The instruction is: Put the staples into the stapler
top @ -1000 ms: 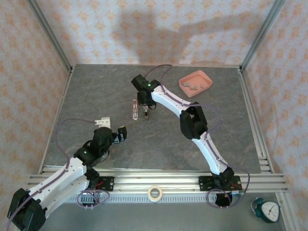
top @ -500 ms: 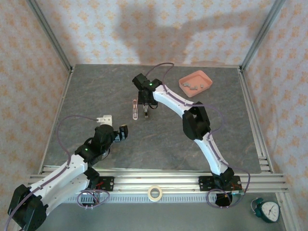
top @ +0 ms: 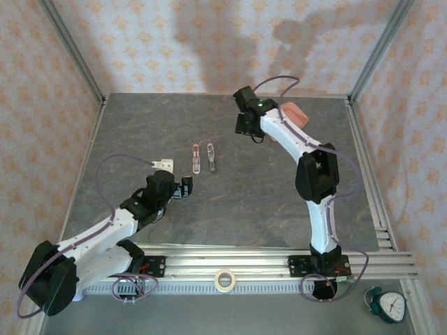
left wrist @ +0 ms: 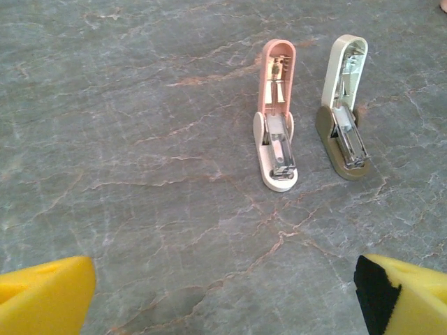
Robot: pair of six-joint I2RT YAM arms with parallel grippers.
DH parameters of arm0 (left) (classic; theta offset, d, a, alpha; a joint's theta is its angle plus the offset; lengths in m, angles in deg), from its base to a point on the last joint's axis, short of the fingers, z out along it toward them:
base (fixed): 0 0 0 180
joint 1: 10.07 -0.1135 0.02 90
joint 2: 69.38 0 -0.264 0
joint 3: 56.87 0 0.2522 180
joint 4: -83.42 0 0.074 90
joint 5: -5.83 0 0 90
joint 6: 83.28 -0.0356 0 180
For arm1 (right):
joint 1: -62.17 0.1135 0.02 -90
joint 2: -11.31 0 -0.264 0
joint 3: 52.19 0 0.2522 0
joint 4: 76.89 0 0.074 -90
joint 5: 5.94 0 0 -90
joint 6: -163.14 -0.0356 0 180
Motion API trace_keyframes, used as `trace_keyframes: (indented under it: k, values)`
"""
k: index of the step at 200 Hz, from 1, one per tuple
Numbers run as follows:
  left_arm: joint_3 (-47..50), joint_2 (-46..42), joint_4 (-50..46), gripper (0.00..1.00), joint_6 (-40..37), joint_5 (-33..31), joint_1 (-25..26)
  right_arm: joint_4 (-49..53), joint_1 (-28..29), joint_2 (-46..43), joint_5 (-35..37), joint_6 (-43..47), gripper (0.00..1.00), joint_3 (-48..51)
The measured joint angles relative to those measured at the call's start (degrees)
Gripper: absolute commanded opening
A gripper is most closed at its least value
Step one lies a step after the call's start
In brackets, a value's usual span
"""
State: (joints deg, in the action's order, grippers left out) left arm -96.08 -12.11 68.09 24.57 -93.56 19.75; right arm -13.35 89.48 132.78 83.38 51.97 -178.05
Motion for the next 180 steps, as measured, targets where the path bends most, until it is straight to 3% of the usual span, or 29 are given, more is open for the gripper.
trace_keyframes:
  k: [58,133,180]
  values:
    - [-4.26,9.68,2.69,0.96,-0.22,2.01,0.00,-0.48,-9.44,2.73,-3.78,5.75,0.58,-2.21]
    - [-10.43,19.82,3.56,0.96,0.00,4.96,0.00,-0.59,-12.52,11.96,-6.23,10.99,0.59,-5.97]
    - [-12.70,22.49,3.56,0.96,0.04,6.03,0.00,-1.40,-13.64,13.07,-8.66,12.17,0.51,-6.19]
